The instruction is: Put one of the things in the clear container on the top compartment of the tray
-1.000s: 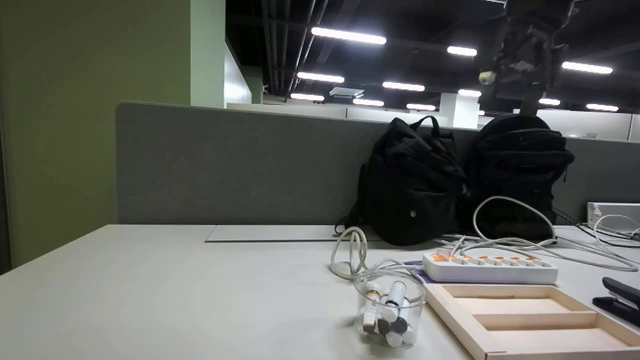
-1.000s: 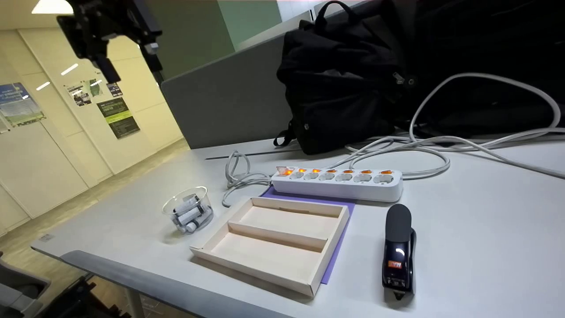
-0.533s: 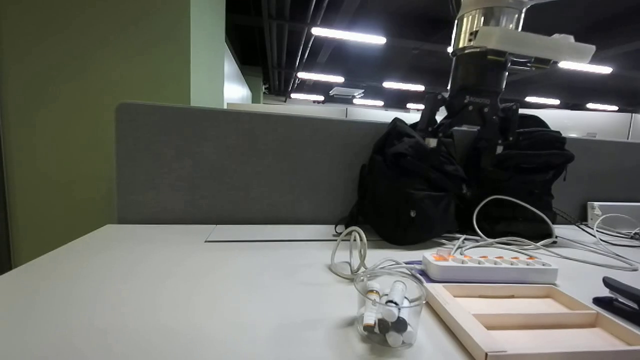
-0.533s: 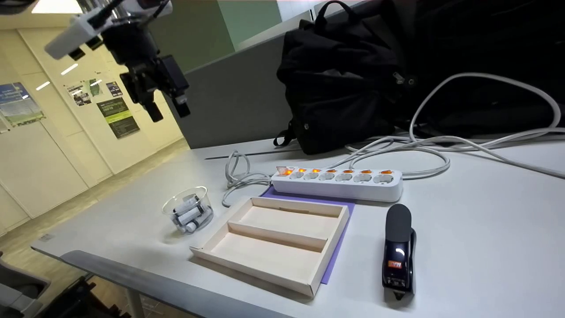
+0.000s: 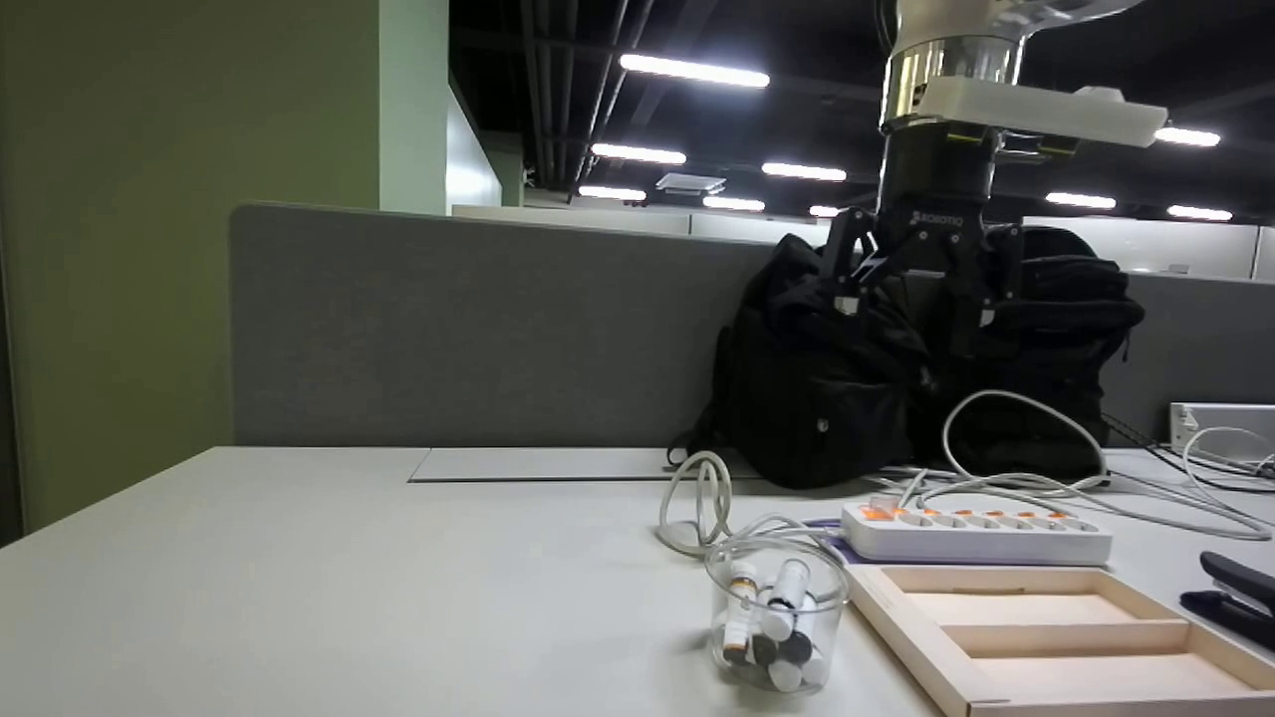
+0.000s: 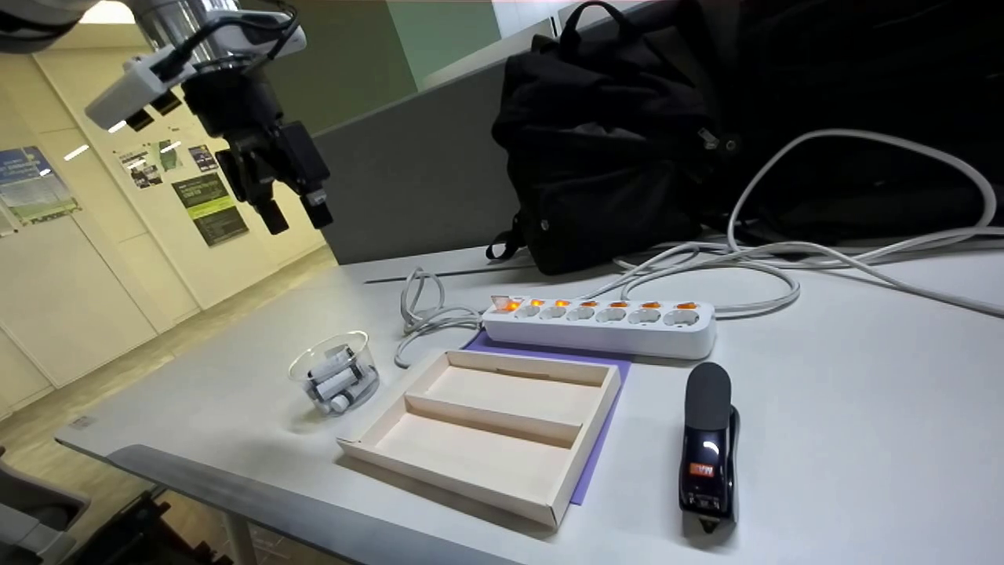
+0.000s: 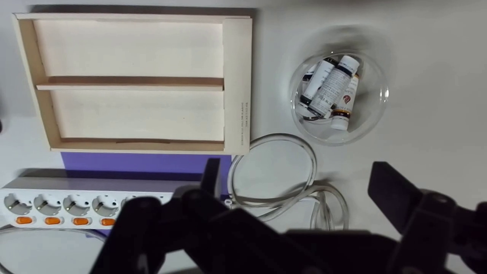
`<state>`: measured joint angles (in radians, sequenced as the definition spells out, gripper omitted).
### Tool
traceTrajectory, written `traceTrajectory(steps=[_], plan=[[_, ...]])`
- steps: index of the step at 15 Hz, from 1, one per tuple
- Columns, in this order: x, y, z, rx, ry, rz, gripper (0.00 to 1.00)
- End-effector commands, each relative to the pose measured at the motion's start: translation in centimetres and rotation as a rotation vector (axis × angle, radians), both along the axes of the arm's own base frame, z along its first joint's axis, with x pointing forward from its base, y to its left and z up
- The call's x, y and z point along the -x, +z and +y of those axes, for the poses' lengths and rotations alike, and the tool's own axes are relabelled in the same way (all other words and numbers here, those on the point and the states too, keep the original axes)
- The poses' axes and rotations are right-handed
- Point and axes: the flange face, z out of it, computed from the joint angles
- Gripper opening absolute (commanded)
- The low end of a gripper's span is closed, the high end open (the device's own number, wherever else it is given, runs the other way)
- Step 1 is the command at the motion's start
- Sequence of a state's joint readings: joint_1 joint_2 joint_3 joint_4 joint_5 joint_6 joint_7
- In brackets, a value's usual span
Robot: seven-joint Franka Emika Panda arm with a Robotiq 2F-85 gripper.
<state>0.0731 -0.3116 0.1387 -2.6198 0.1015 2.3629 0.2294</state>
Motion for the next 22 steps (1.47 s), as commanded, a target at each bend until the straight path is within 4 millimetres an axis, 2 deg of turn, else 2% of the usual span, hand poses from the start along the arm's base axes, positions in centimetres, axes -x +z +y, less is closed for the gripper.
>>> traceTrajectory(steps=[1,4,6,9,12,17,22], plan=[[0.4,-1.2,0.4,-0.044,-0.110,-0.073,1.00],[1.0,-4.6,1.6,-0.055,-0.232,-0.148,1.00],[1.2,-7.2,2.5,-0.063,-0.272,-0.120,1.00],[1.7,-10.7,4.0,-0.055,-0.267,-0.058,1.00],[1.6,-13.3,4.6,-0.046,-0.271,-0.029,1.00],[1.2,-15.5,5.3,-0.072,-0.326,-0.068,1.00],[0.5,-16.4,5.8,-0.137,-0.424,-0.152,1.00]])
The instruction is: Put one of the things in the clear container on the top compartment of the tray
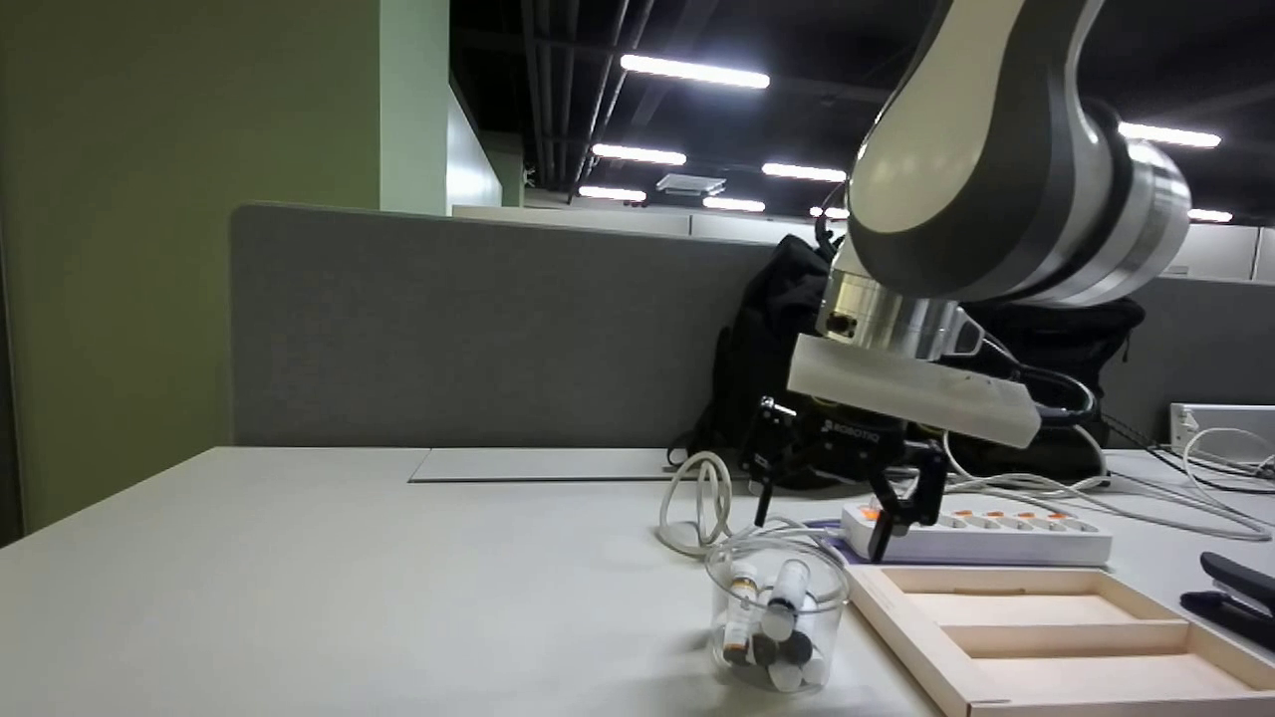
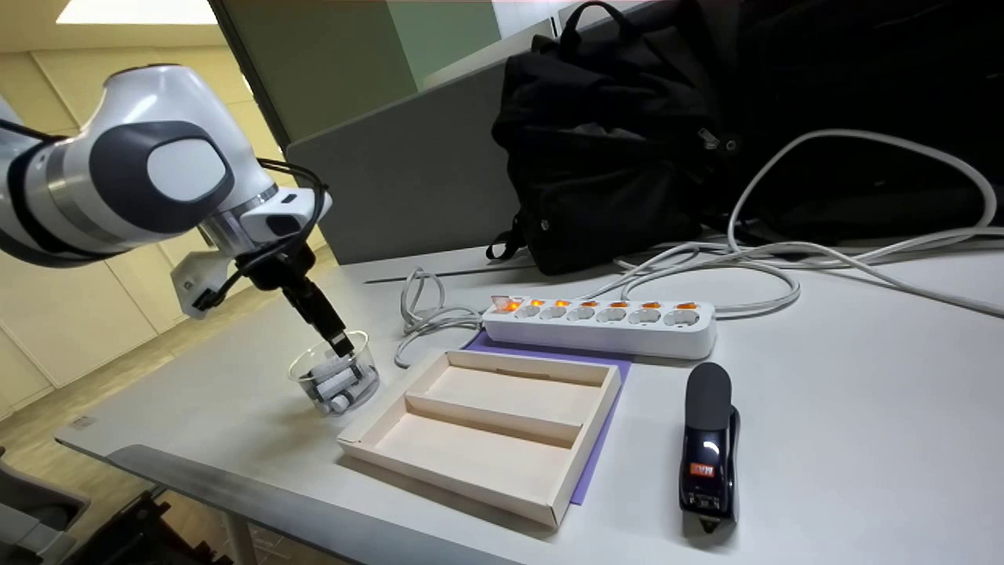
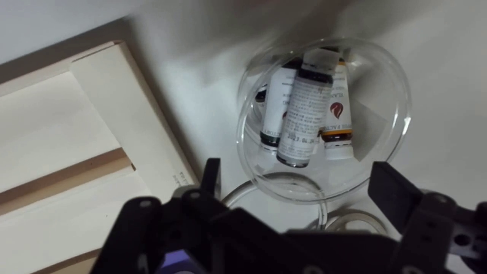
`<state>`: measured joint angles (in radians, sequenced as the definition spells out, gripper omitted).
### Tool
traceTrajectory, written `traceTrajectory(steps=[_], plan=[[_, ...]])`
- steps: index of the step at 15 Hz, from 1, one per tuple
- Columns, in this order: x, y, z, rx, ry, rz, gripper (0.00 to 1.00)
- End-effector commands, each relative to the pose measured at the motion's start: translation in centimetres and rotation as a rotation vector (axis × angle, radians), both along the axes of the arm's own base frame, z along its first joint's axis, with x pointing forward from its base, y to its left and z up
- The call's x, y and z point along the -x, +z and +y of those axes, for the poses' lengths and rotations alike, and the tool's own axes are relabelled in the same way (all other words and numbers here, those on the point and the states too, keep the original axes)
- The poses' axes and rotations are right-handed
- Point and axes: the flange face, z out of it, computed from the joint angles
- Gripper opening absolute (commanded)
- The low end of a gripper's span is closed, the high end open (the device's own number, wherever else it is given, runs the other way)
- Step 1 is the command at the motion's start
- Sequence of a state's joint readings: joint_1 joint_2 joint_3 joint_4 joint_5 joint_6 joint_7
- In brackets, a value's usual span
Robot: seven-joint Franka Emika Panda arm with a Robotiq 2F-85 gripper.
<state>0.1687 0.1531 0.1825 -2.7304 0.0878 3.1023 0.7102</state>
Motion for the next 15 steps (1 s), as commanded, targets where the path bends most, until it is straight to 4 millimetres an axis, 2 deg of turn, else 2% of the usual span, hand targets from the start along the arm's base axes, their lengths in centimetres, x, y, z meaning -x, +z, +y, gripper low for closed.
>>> traceTrajectory(steps=[1,9,10,11,15], plan=[[-0.9,-0.6,0.8,-0.032,-0.076,-0.034,1.00],[-0.8,-2.9,3.4,-0.058,-0.084,-0.053,1.00],[-0.8,-3.2,3.7,-0.057,-0.082,-0.052,0.75],[-0.7,-3.6,3.8,-0.059,-0.081,-0.047,0.74],[-0.6,-4.3,4.3,-0.068,-0.115,-0.033,0.45]])
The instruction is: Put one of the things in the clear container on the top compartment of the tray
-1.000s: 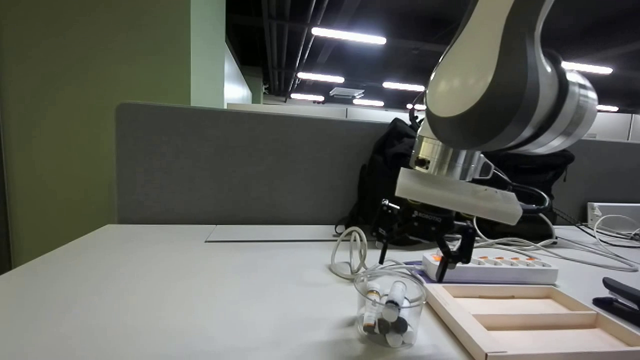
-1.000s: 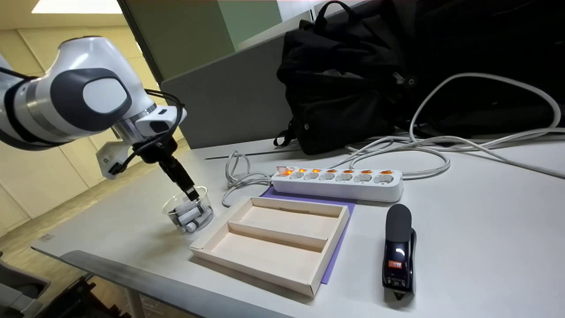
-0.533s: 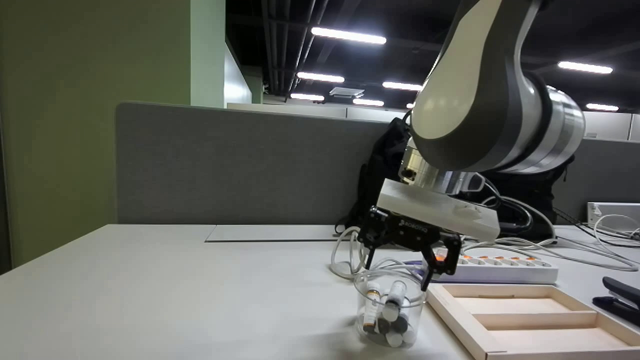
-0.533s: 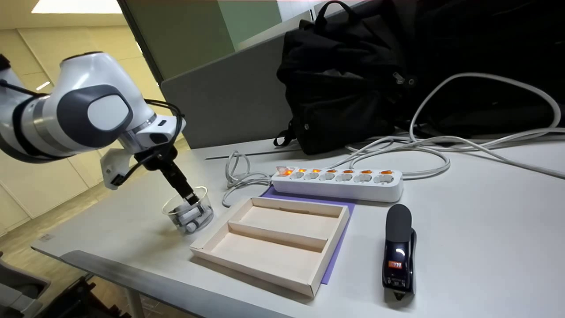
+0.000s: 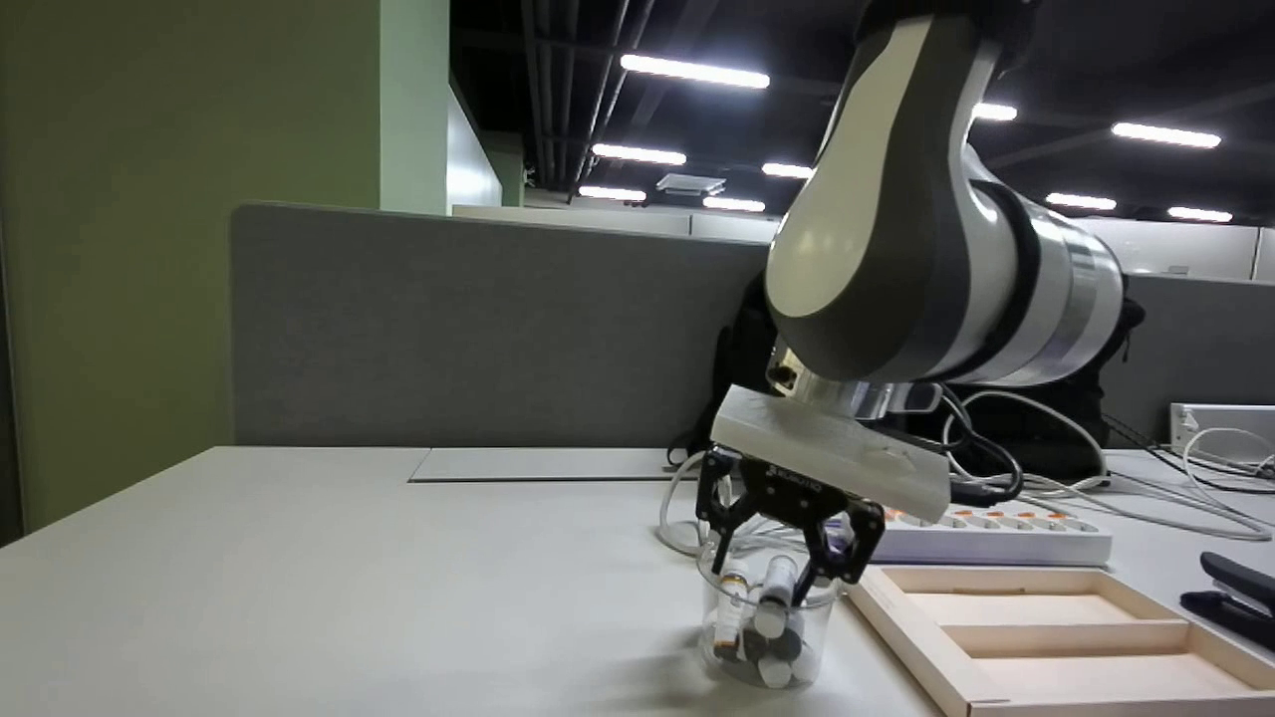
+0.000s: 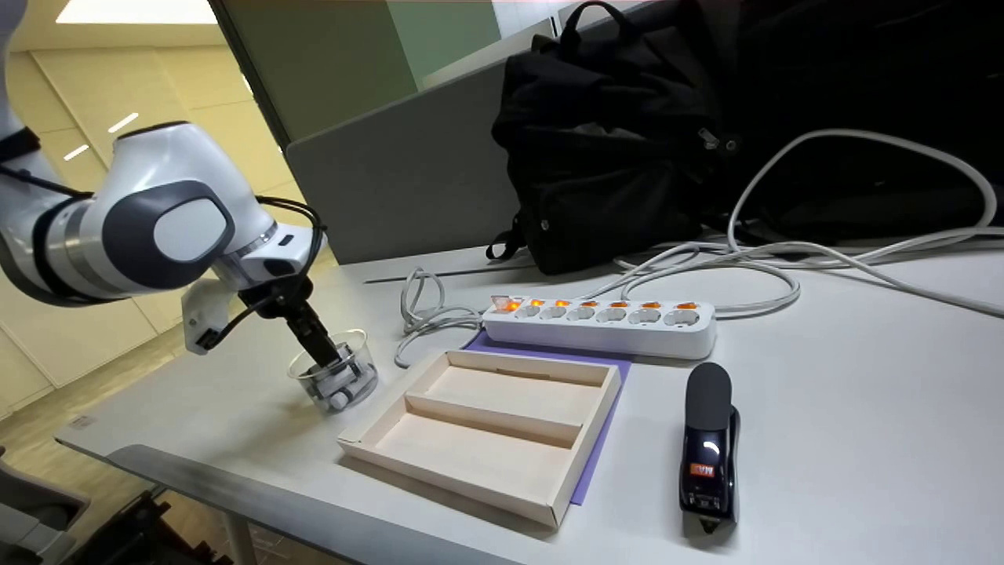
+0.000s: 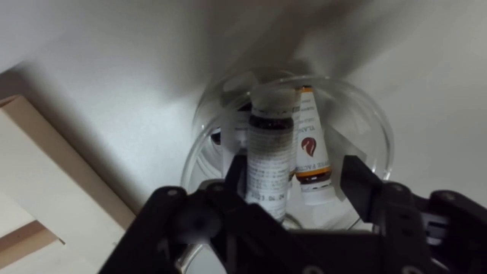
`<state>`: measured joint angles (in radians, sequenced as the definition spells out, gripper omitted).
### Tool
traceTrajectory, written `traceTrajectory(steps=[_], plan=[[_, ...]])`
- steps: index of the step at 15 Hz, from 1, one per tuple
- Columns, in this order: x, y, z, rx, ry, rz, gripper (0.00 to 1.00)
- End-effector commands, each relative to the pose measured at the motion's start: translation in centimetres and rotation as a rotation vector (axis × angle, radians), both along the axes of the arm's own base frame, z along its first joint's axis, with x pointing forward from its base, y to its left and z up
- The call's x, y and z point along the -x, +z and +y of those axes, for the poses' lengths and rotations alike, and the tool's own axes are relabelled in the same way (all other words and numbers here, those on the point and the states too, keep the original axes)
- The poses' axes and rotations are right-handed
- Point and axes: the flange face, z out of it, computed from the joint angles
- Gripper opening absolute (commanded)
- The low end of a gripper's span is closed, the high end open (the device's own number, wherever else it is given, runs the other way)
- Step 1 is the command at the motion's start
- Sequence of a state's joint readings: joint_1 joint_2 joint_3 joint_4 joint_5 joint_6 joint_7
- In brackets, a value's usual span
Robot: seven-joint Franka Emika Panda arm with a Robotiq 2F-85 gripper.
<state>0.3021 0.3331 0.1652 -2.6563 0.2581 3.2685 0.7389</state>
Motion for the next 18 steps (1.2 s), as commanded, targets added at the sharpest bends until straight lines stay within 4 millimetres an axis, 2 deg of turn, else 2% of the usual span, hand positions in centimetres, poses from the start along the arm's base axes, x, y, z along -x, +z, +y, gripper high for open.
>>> traceTrajectory(steps=[1,6,10,14,18], plan=[[-0.3,-0.5,0.7,-0.012,-0.025,0.003,0.38],[-0.1,0.0,1.0,-0.014,0.003,0.034,0.05],[-1.2,1.7,0.0,-0.004,0.050,0.115,0.07],[-2.7,4.6,-3.2,0.012,0.055,0.137,0.07],[-2.4,6.6,-7.1,0.050,0.080,0.208,0.07]])
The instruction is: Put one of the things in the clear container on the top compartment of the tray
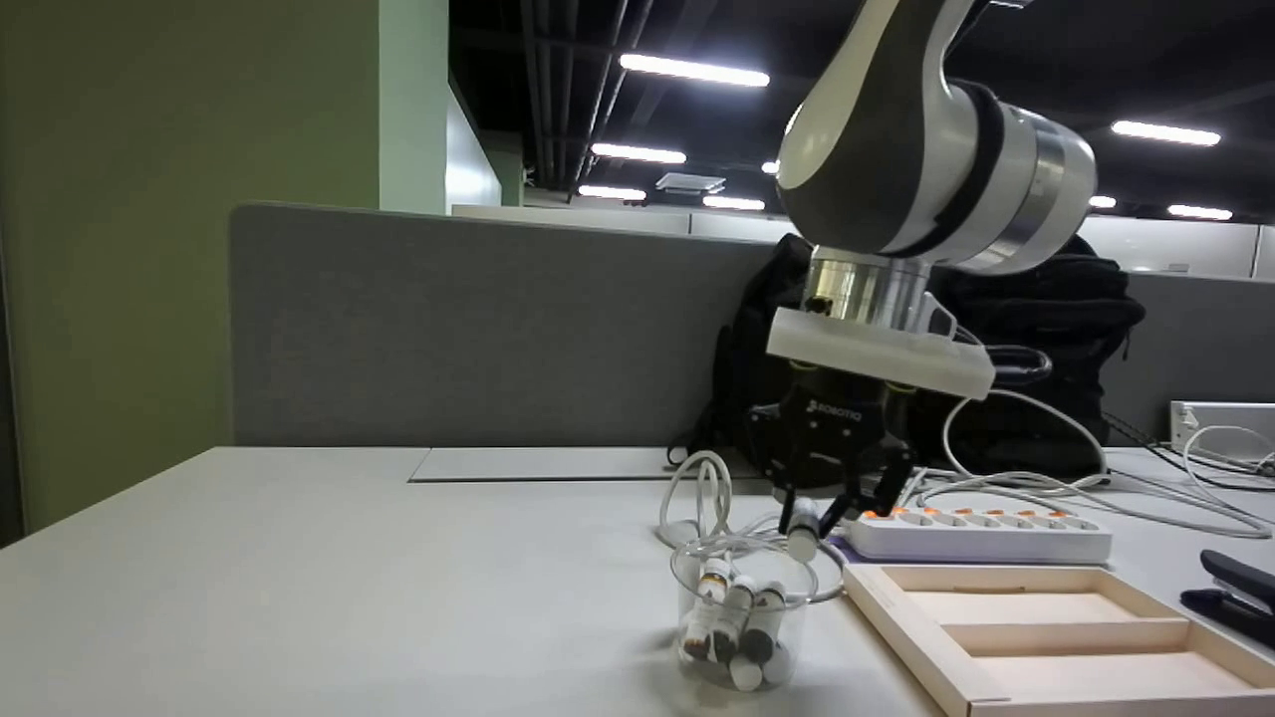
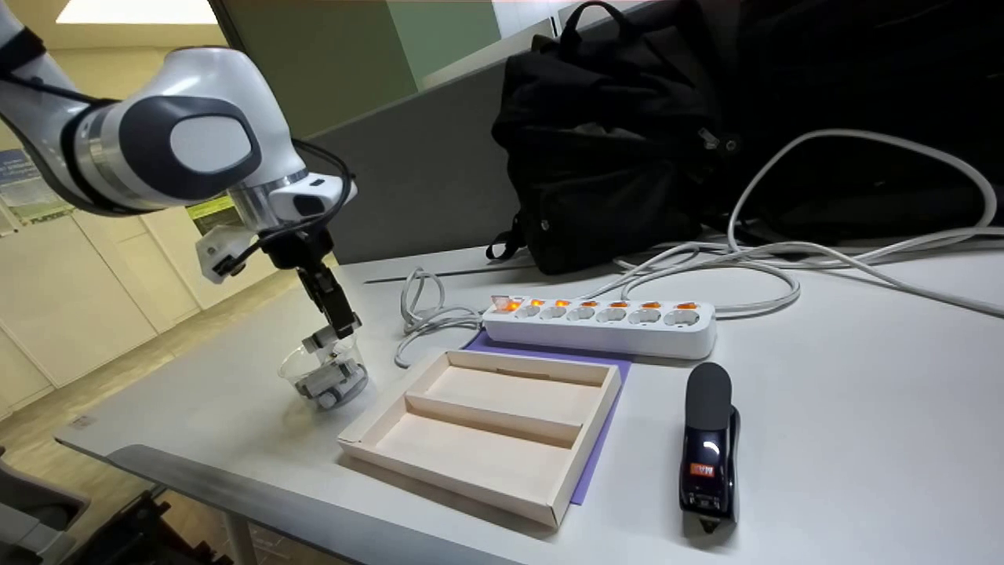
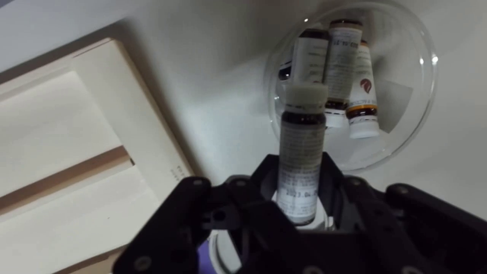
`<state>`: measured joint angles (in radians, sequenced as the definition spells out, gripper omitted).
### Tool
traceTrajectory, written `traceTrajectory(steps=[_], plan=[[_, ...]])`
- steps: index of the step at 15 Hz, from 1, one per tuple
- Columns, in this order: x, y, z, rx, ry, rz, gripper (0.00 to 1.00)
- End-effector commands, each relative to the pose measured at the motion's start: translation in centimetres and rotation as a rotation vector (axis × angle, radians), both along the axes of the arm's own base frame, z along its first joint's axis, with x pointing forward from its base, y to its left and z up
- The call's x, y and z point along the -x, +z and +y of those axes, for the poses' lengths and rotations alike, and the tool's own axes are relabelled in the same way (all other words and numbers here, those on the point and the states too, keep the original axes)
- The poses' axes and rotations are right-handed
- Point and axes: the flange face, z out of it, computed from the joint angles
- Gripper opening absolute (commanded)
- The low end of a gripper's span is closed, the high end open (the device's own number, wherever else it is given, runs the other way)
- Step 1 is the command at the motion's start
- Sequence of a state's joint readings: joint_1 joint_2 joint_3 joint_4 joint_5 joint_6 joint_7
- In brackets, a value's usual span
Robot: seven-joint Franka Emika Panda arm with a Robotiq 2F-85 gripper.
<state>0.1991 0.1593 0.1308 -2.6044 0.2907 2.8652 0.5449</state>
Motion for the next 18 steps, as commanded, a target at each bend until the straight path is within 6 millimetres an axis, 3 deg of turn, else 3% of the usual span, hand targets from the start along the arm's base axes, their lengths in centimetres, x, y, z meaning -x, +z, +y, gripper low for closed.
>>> traceTrajectory(steps=[1,4,7,11,12,17,18], plan=[[0.9,2.3,-3.7,0.043,0.019,0.067,0.07],[1.1,3.4,-7.4,0.095,0.042,0.037,0.07],[-0.2,3.8,-10.8,0.122,0.172,0.017,0.07],[-1.8,2.7,-12.8,0.150,0.391,0.055,0.07],[-0.7,3.2,-12.4,0.127,0.330,0.015,0.30],[-1.3,2.3,-12.7,0.143,0.379,0.049,0.30],[-1.3,2.3,-12.7,0.143,0.381,0.049,0.07]])
